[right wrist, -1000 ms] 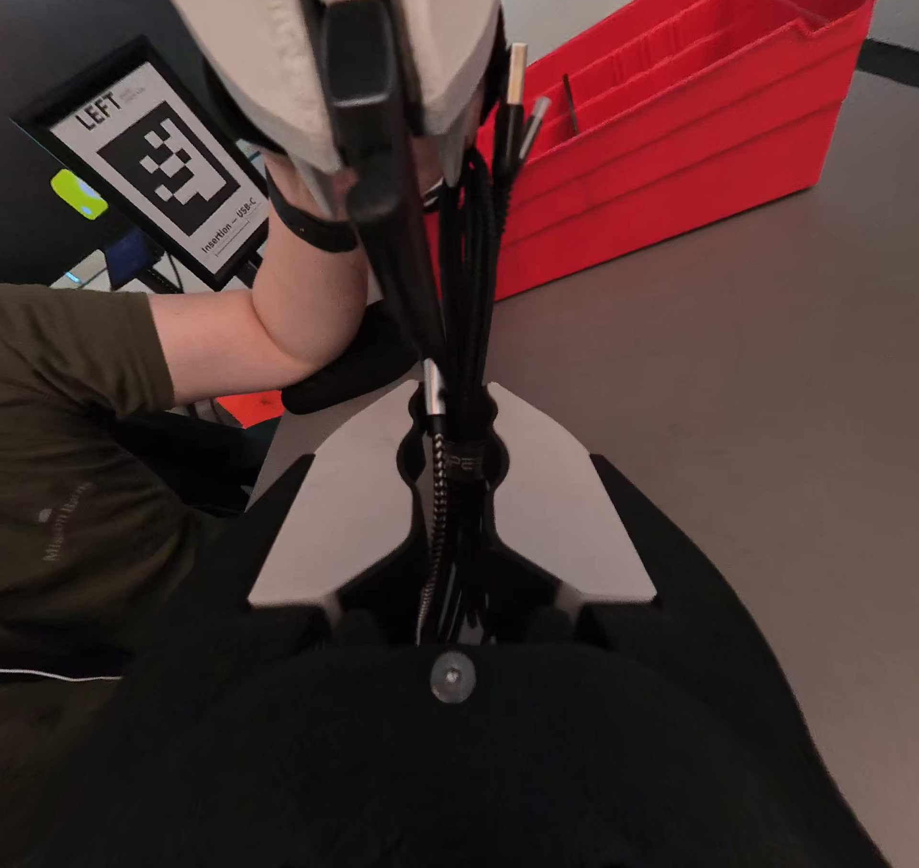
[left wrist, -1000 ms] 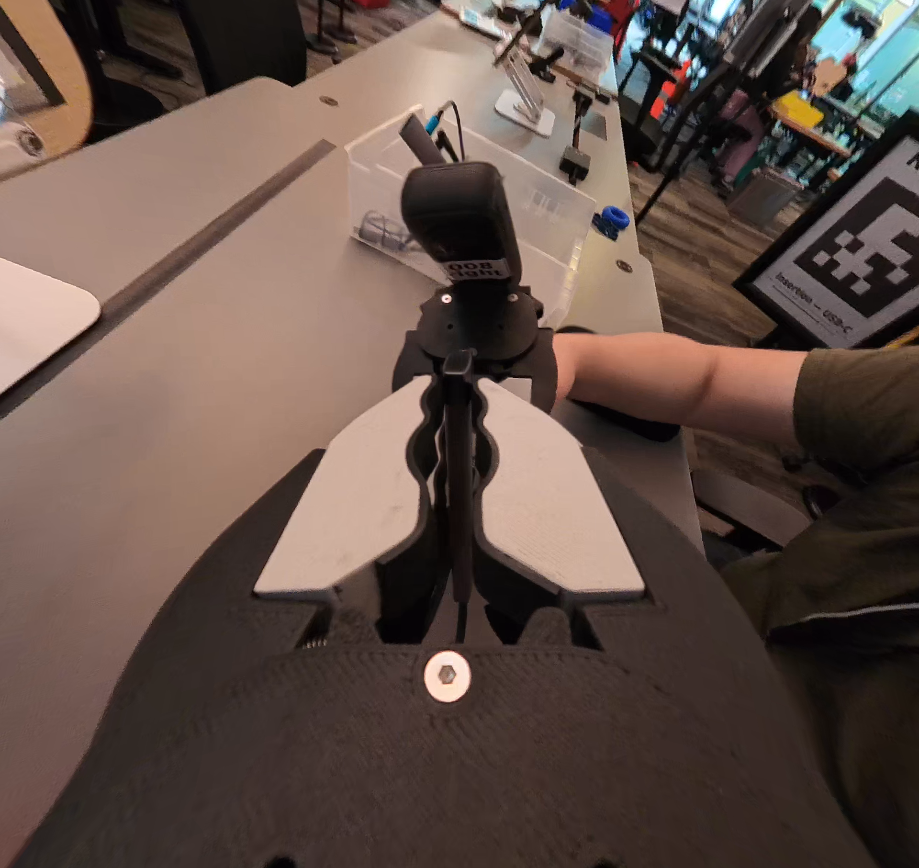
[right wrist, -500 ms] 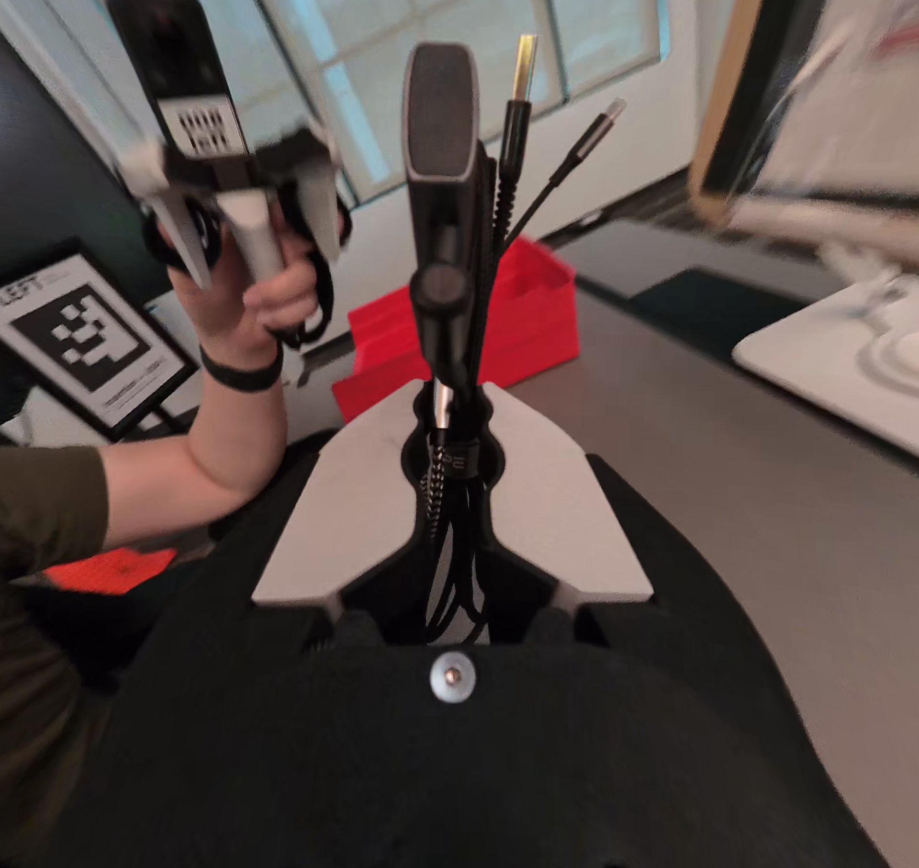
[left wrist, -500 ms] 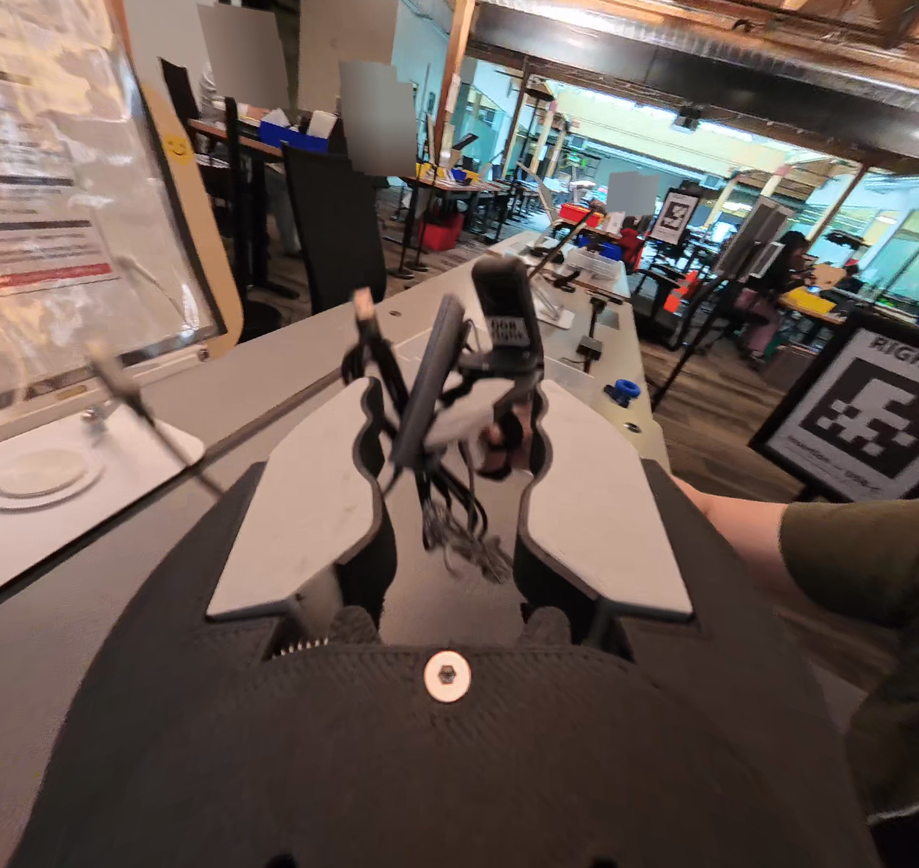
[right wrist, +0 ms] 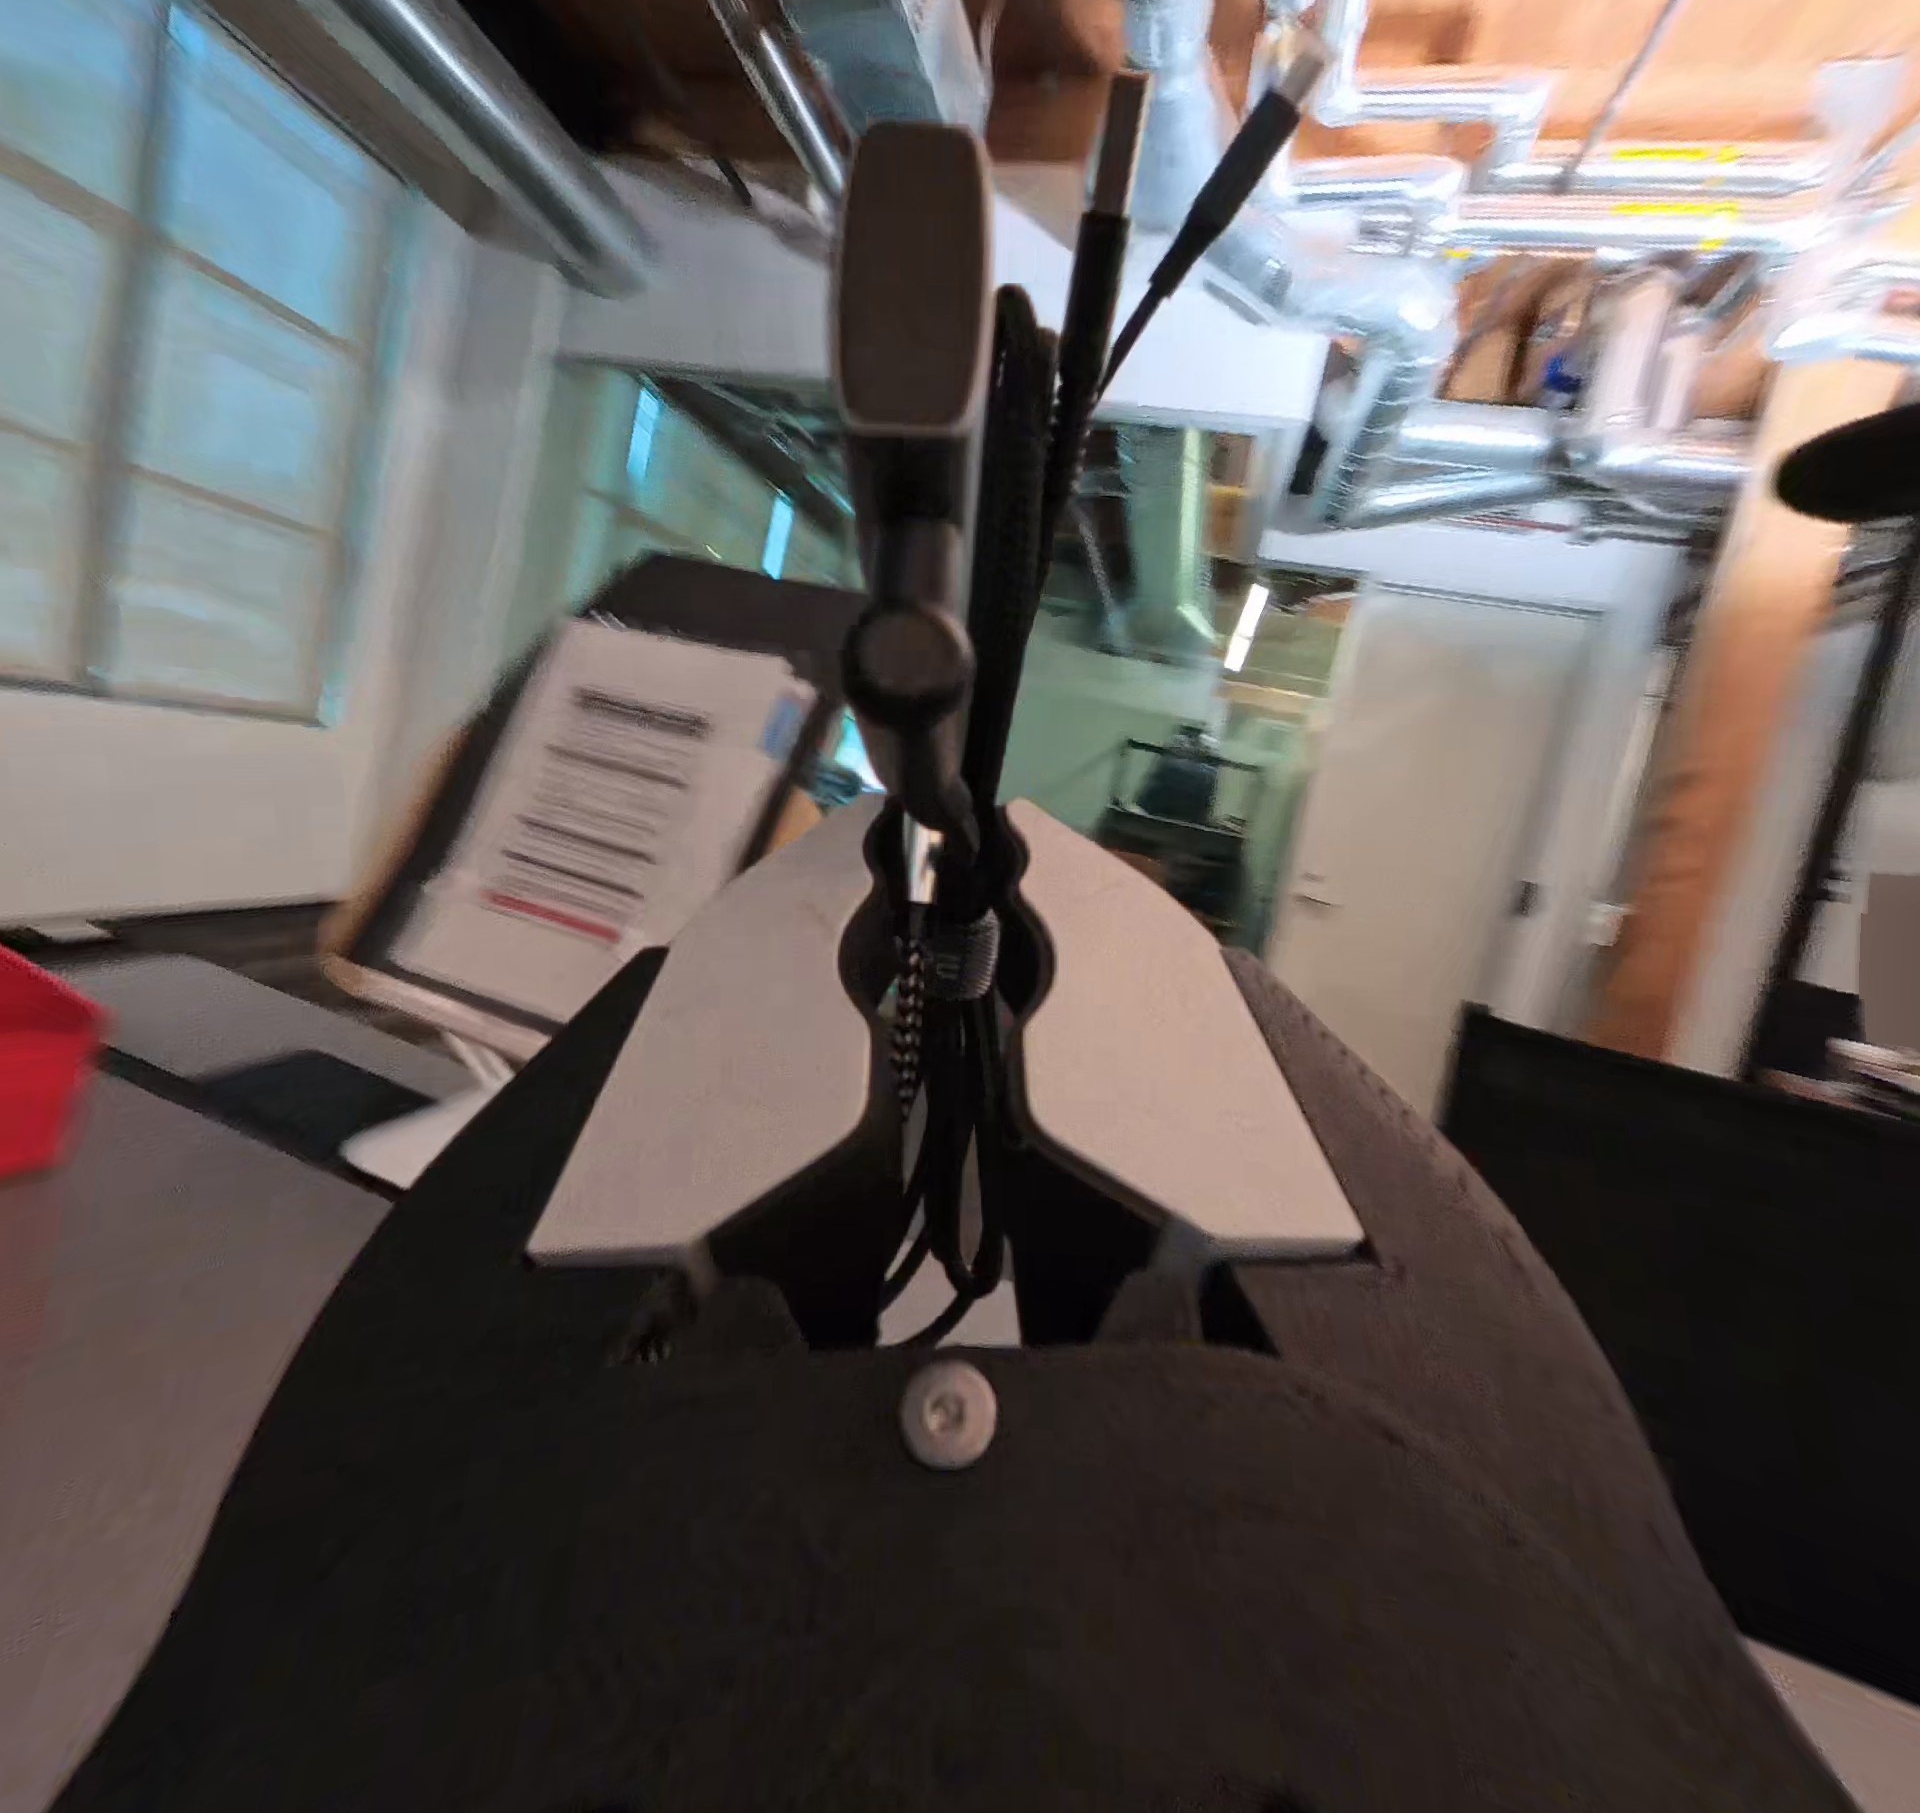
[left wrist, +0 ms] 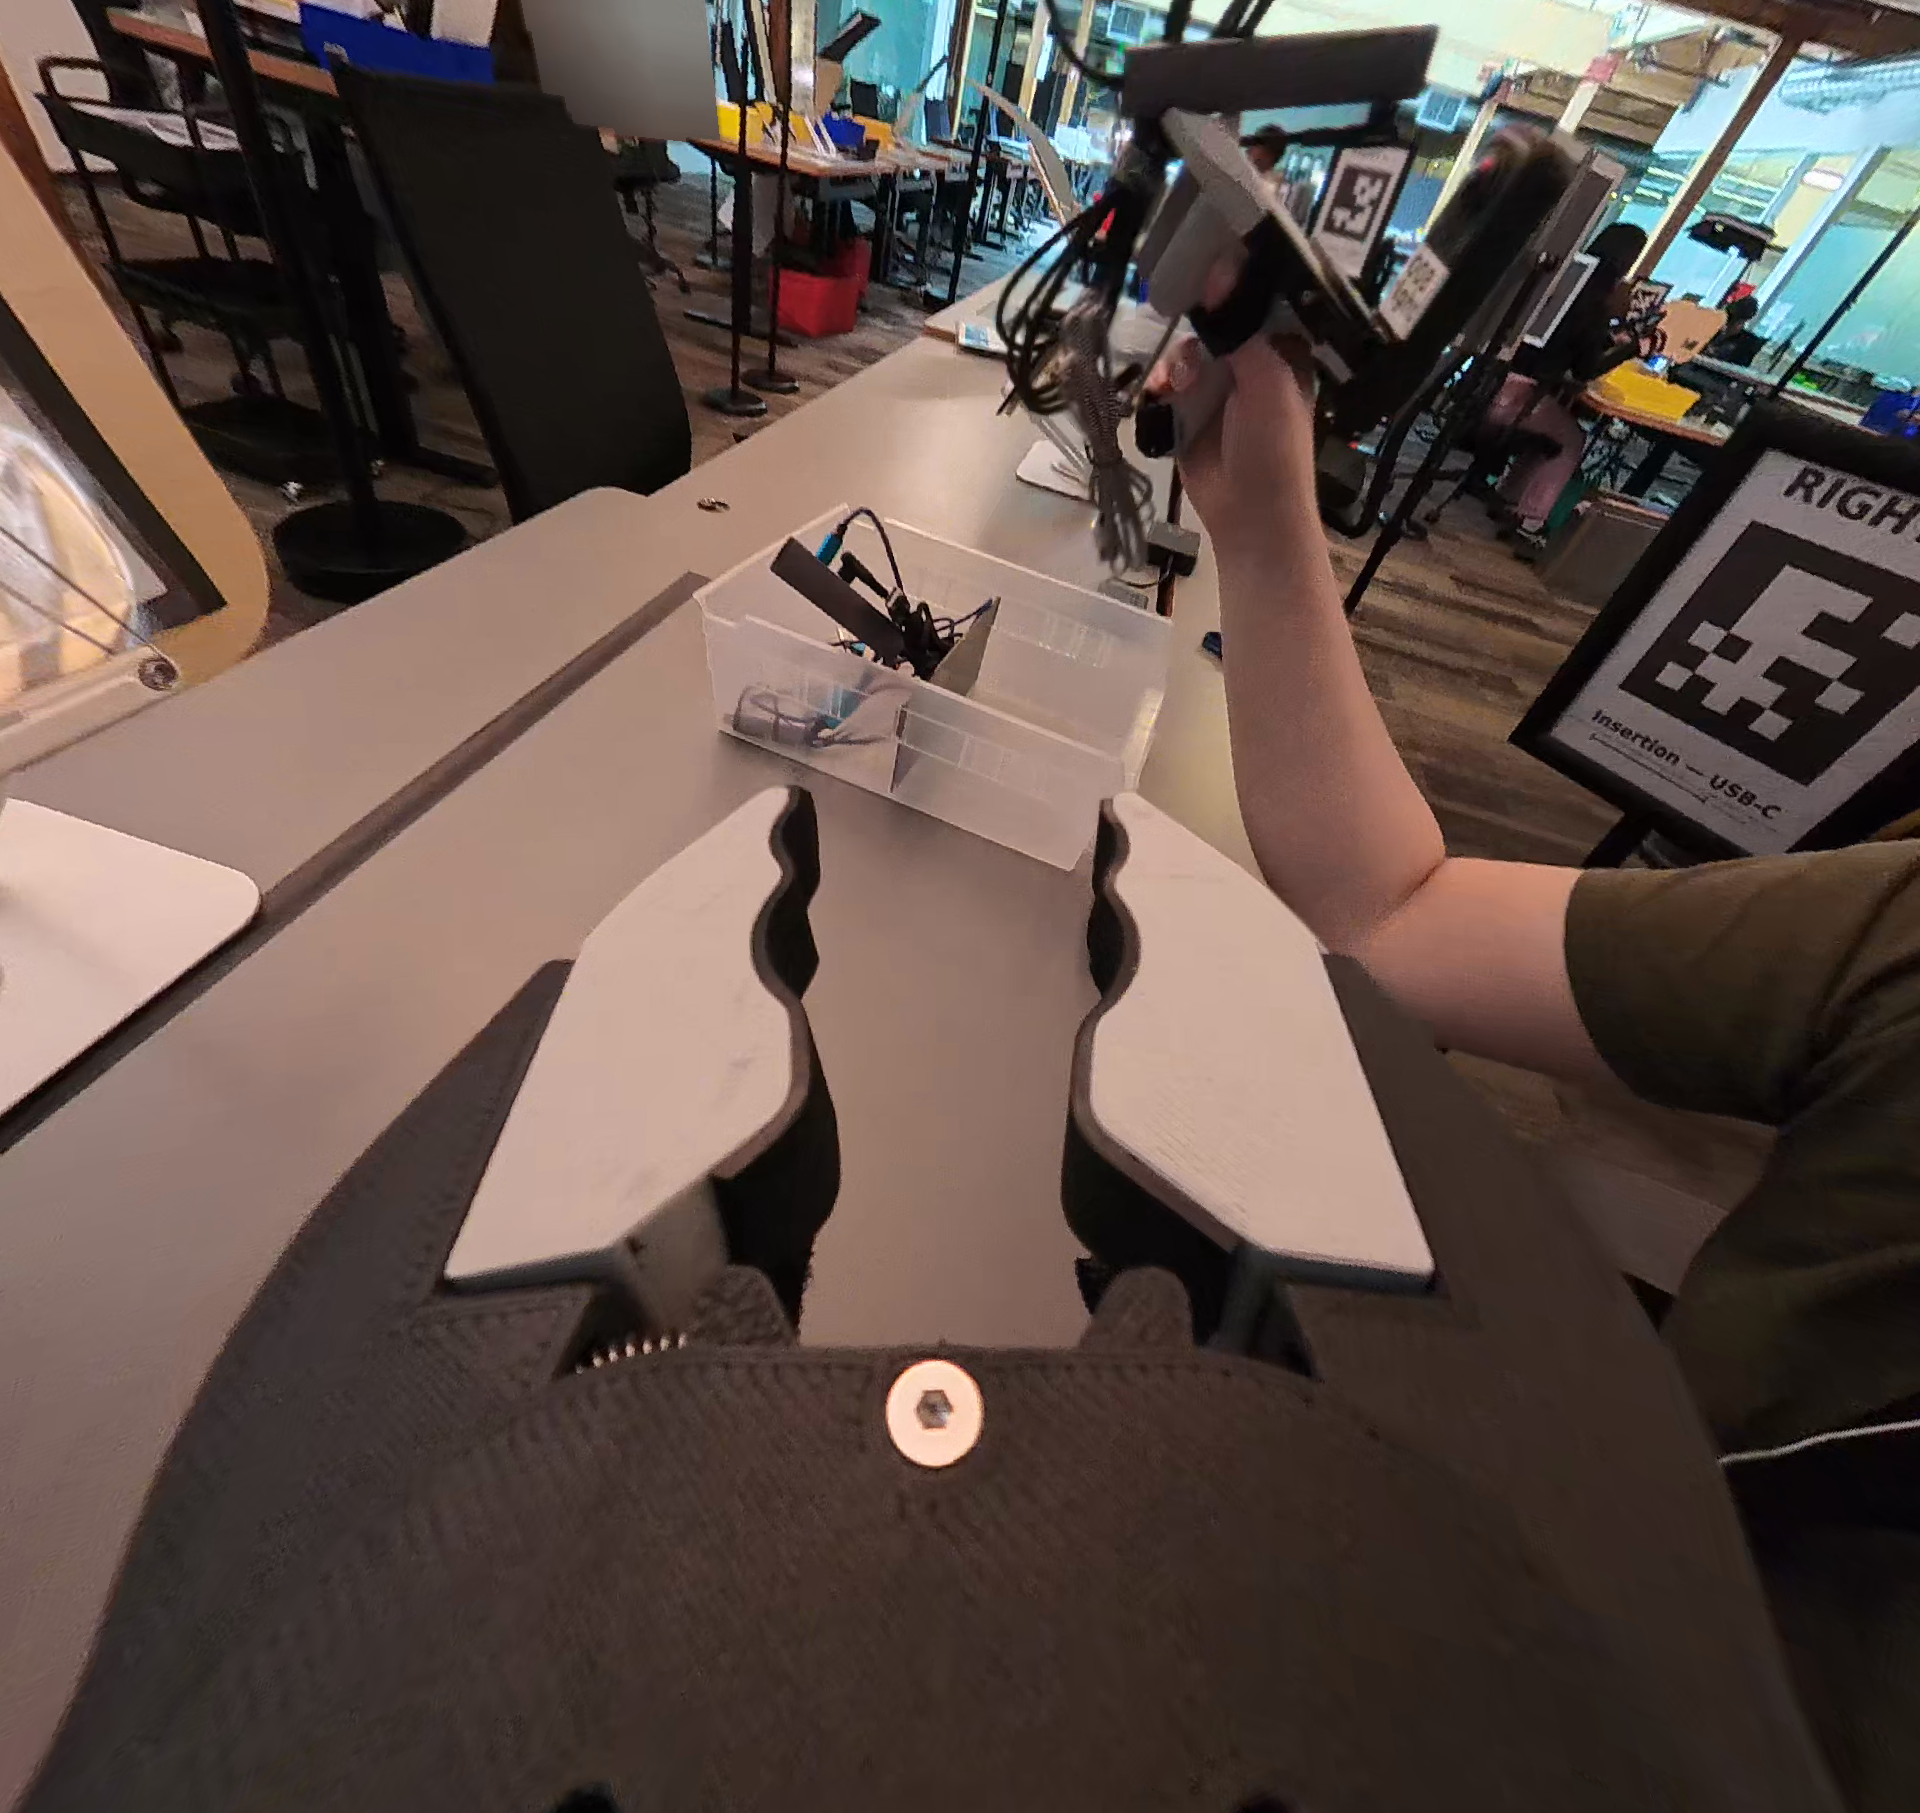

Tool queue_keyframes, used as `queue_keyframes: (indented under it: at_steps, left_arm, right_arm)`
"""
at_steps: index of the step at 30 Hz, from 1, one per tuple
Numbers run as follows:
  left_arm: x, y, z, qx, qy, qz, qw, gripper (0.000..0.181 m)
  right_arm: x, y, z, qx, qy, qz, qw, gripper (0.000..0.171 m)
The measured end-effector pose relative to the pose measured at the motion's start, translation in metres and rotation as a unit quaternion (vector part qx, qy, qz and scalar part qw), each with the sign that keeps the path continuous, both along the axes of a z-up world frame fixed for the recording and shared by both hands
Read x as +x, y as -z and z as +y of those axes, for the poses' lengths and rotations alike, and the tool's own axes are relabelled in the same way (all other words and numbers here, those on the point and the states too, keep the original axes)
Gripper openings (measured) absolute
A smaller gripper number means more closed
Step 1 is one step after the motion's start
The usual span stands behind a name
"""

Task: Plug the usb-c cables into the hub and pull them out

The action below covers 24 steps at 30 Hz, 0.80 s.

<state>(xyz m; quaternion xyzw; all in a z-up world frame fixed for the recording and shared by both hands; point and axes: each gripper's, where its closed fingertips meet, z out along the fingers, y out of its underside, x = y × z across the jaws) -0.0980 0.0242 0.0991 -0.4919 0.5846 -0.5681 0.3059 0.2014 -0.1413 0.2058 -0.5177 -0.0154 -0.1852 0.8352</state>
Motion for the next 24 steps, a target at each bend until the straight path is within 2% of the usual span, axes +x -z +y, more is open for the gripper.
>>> queue_keyframes:
  at_steps: [4, 8, 12, 17, 20, 22, 24]
  left_arm:
    - [0.009, 0.015, -0.003, -0.002, 0.007, 0.023, 1.0, 0.05]
    - [0.016, 0.027, -0.005, -0.002, 0.013, 0.041, 0.999, 0.049]
    - [0.021, 0.037, -0.007, -0.001, 0.018, 0.056, 0.998, 0.048]
    - [0.025, 0.046, -0.009, 0.004, 0.024, 0.071, 0.997, 0.048]
    - [0.026, 0.049, -0.009, 0.006, 0.024, 0.074, 0.997, 0.048]
    - [0.027, 0.05, -0.009, 0.004, 0.025, 0.076, 0.997, 0.048]
    - [0.028, 0.052, -0.009, 0.004, 0.025, 0.079, 0.997, 0.048]
  right_arm:
    - [0.054, 0.049, 0.014, -0.075, 0.057, 0.013, 0.995, 0.015]
    - [0.068, 0.088, 0.045, -0.152, 0.037, 0.006, 0.988, 0.015]
    - [0.076, 0.111, 0.069, -0.22, 0.071, -0.047, 0.972, 0.015]
    - [0.082, 0.114, 0.076, -0.228, 0.099, -0.07, 0.966, 0.016]
    - [0.09, 0.097, 0.065, -0.181, 0.15, -0.097, 0.967, 0.016]
    - [0.093, 0.09, 0.061, -0.143, 0.154, -0.095, 0.973, 0.015]
    - [0.097, 0.096, 0.065, -0.149, 0.145, -0.081, 0.975, 0.015]
